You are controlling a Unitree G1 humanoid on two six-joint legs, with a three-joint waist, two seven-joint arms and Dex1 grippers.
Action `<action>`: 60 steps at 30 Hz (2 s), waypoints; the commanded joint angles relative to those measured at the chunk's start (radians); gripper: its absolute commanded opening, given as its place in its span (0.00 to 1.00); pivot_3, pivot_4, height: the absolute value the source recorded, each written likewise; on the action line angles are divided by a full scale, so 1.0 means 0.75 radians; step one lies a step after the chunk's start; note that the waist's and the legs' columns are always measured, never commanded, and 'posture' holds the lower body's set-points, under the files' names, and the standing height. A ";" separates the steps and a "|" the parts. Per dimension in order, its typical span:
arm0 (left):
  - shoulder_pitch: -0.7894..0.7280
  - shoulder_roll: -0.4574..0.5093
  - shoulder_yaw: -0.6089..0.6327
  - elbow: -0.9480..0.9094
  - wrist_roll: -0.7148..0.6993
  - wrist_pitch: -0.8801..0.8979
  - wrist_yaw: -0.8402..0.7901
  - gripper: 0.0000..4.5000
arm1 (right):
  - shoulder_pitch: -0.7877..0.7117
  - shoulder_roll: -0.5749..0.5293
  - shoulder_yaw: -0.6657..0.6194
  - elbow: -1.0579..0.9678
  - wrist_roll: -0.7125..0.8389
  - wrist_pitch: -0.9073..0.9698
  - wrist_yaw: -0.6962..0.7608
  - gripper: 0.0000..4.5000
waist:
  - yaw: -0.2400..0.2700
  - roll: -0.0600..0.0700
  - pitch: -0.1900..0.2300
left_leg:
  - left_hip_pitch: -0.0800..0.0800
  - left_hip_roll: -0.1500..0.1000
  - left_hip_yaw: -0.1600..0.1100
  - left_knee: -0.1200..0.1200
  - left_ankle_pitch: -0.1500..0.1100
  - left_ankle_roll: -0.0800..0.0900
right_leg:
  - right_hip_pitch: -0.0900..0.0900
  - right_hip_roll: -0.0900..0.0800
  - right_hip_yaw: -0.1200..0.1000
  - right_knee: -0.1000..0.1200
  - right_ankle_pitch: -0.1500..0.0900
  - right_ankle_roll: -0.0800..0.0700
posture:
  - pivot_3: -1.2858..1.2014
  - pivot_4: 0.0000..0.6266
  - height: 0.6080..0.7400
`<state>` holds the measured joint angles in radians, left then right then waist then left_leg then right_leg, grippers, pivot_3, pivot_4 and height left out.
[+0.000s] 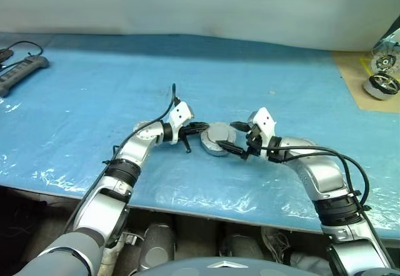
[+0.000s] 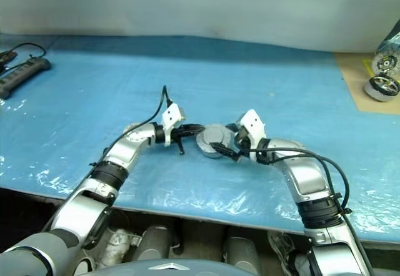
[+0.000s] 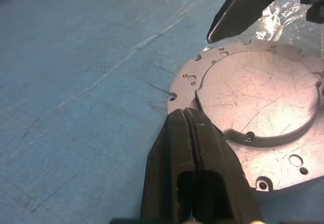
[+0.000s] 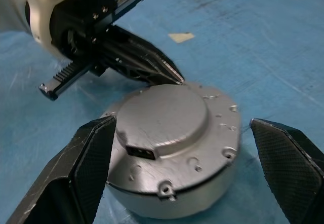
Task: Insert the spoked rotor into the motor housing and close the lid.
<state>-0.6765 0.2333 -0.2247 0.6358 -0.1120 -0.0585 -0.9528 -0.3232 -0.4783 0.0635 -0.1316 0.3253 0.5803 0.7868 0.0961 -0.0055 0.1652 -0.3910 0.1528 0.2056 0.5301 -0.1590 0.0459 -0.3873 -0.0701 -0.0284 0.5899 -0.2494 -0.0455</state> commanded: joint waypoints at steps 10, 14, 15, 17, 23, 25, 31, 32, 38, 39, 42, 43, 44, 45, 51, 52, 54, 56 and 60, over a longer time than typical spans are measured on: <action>0.034 -0.024 0.019 -0.009 -0.034 0.033 -0.068 0.00 | 0.079 0.037 -0.313 -0.145 0.318 0.233 -0.141 1.00 | 0.008 0.001 0.000 | -0.018 0.000 0.000 0.021 -0.007 0.008 | -0.013 -0.006 -0.003 0.017 -0.001 -0.002 | 0.52 0.24 1.00; -0.016 -0.054 0.070 0.046 -0.061 0.061 -0.064 0.00 | 0.124 0.078 -0.425 -0.118 0.522 0.466 -0.200 1.00 | 0.008 0.003 0.002 | -0.017 0.000 0.000 0.022 -0.006 0.002 | -0.012 -0.007 -0.002 0.019 -0.001 -0.002 | 0.52 0.24 1.00; -0.020 -0.052 0.071 0.054 -0.056 0.053 -0.069 0.00 | 0.137 0.090 -0.452 -0.100 0.566 0.520 -0.216 1.00 | 0.008 0.003 0.002 | -0.015 0.000 0.000 0.022 -0.005 0.002 | -0.010 -0.007 -0.002 0.019 -0.001 -0.002 | 0.52 0.24 1.00; -0.027 -0.043 0.070 0.056 -0.049 0.050 -0.078 0.00 | 0.158 0.111 -0.505 -0.047 0.619 0.593 -0.258 1.00 | 0.008 0.003 0.002 | -0.014 0.000 0.000 0.022 -0.005 0.001 | -0.010 -0.007 -0.002 0.020 -0.001 -0.002 | 0.52 0.24 1.00; 0.015 0.012 0.067 -0.129 -0.065 0.144 -0.112 0.00 | 0.202 0.100 -0.549 0.115 0.633 0.670 -0.310 1.00 | 0.003 0.003 0.002 | -0.017 0.000 0.000 0.021 -0.004 0.002 | -0.014 -0.007 -0.003 0.020 -0.001 -0.002 | 0.52 0.24 1.00; 0.029 0.026 0.069 -0.192 -0.074 0.191 -0.114 0.00 | 0.213 0.093 -0.529 0.128 0.639 0.692 -0.306 1.00 | 0.003 0.003 0.002 | -0.017 0.000 0.000 0.021 -0.004 0.002 | -0.014 -0.007 -0.003 0.020 -0.001 -0.002 | 0.52 0.24 1.00; 0.038 0.036 0.073 -0.256 -0.076 0.251 -0.098 0.00 | 0.193 0.147 -0.506 0.086 0.726 0.751 -0.319 1.00 | 0.004 0.003 0.002 | -0.016 0.000 0.000 0.021 -0.004 0.001 | -0.012 -0.007 -0.004 0.020 -0.001 -0.002 | 0.52 0.24 1.00; 0.035 0.034 0.072 -0.249 -0.072 0.246 -0.093 0.00 | 0.191 0.154 -0.494 0.086 0.726 0.755 -0.322 1.00 | 0.003 0.003 0.002 | -0.016 0.000 0.000 0.021 -0.004 0.001 | -0.012 -0.007 -0.004 0.020 -0.001 -0.002 | 0.52 0.24 1.00; -0.028 -0.005 0.161 -0.229 -0.154 0.335 -0.029 0.00 | 0.188 0.165 -0.481 0.082 0.730 0.755 -0.352 1.00 | -0.001 0.003 0.002 | -0.016 0.001 0.000 0.021 -0.002 -0.002 | -0.013 -0.006 -0.004 0.021 -0.001 -0.002 | 0.52 0.24 1.00; -0.037 -0.012 0.183 -0.249 -0.185 0.378 -0.023 0.00 | 0.188 0.163 -0.482 0.082 0.731 0.754 -0.353 1.00 | -0.001 0.003 0.002 | -0.016 0.001 0.000 0.021 -0.002 -0.002 | -0.013 -0.006 -0.004 0.021 -0.001 -0.002 | 0.52 0.24 1.00; -0.018 -0.015 0.179 -0.297 -0.198 0.409 -0.034 0.00 | 0.191 0.146 -0.471 0.086 0.718 0.745 -0.350 1.00 | -0.001 0.003 0.002 | -0.016 0.001 0.000 0.021 -0.002 -0.002 | -0.013 -0.006 -0.004 0.022 -0.001 -0.002 | 0.52 0.24 1.00; -0.003 -0.016 0.171 -0.303 -0.190 0.396 -0.037 0.00 | 0.191 0.144 -0.469 0.088 0.714 0.741 -0.350 1.00 | -0.001 0.003 0.002 | -0.015 0.000 0.000 0.021 -0.002 -0.002 | -0.012 -0.006 -0.004 0.022 -0.001 -0.002 | 0.52 0.24 1.00; 0.013 -0.018 0.165 -0.312 -0.188 0.391 -0.038 0.00 | 0.190 0.143 -0.467 0.090 0.711 0.738 -0.352 1.00 | -0.001 0.003 0.002 | -0.015 0.000 0.000 0.021 -0.002 -0.002 | -0.012 -0.006 -0.004 0.021 -0.001 -0.002 | 0.52 0.24 1.00; 0.031 -0.019 0.156 -0.335 -0.190 0.393 -0.045 0.00 | 0.187 0.143 -0.467 0.091 0.710 0.737 -0.354 1.00 | -0.001 0.003 0.002 | -0.015 0.000 0.000 0.021 -0.002 -0.002 | -0.012 -0.006 -0.004 0.021 -0.001 -0.002 | 0.52 0.24 1.00; 0.144 0.016 0.082 -0.518 -0.179 0.426 -0.085 0.00 | 0.183 0.145 -0.464 0.093 0.706 0.725 -0.360 1.00 | -0.001 0.003 0.002 | -0.015 0.001 0.000 0.021 -0.002 -0.002 | -0.013 -0.006 -0.004 0.022 -0.001 -0.002 | 0.52 0.24 1.00; 0.154 0.023 0.070 -0.528 -0.165 0.422 -0.080 0.00 | 0.184 0.144 -0.464 0.093 0.705 0.723 -0.360 1.00 | -0.001 0.003 0.002 | -0.015 0.001 0.000 0.021 -0.002 -0.002 | -0.013 -0.006 -0.004 0.022 -0.001 -0.002 | 0.52 0.24 1.00; 0.171 0.029 0.048 -0.523 -0.141 0.410 -0.067 0.00 | 0.187 0.141 -0.462 0.090 0.705 0.719 -0.360 1.00 | -0.001 0.003 0.002 | -0.014 0.001 0.000 0.021 -0.002 -0.003 | -0.012 -0.006 -0.004 0.022 -0.001 -0.002 | 0.52 0.24 1.00; 0.187 0.026 0.023 -0.481 -0.105 0.362 -0.055 0.00 | 0.188 0.145 -0.466 0.081 0.716 0.722 -0.364 1.00 | -0.001 0.003 0.002 | -0.013 0.001 0.000 0.021 -0.002 -0.003 | -0.011 -0.006 -0.004 0.022 -0.001 -0.002 | 0.52 0.24 1.00; 0.188 0.004 0.004 -0.369 -0.049 0.272 -0.009 0.00 | 0.183 0.149 -0.464 0.061 0.733 0.734 -0.367 1.00 | 0.000 0.003 0.002 | -0.013 0.001 0.000 0.020 -0.001 -0.003 | -0.011 -0.006 -0.004 0.021 -0.001 -0.002 | 0.52 0.24 1.00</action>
<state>-0.5336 0.2417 -0.2111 0.3329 -0.1707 0.1779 -0.9768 -0.1987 -0.3696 -0.3008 -0.0768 0.8700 1.1141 0.5242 0.0960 -0.0034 0.1664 -0.4006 0.1532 0.2053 0.5452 -0.1601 0.0435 -0.3951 -0.0747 -0.0311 0.6061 -0.2502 -0.0466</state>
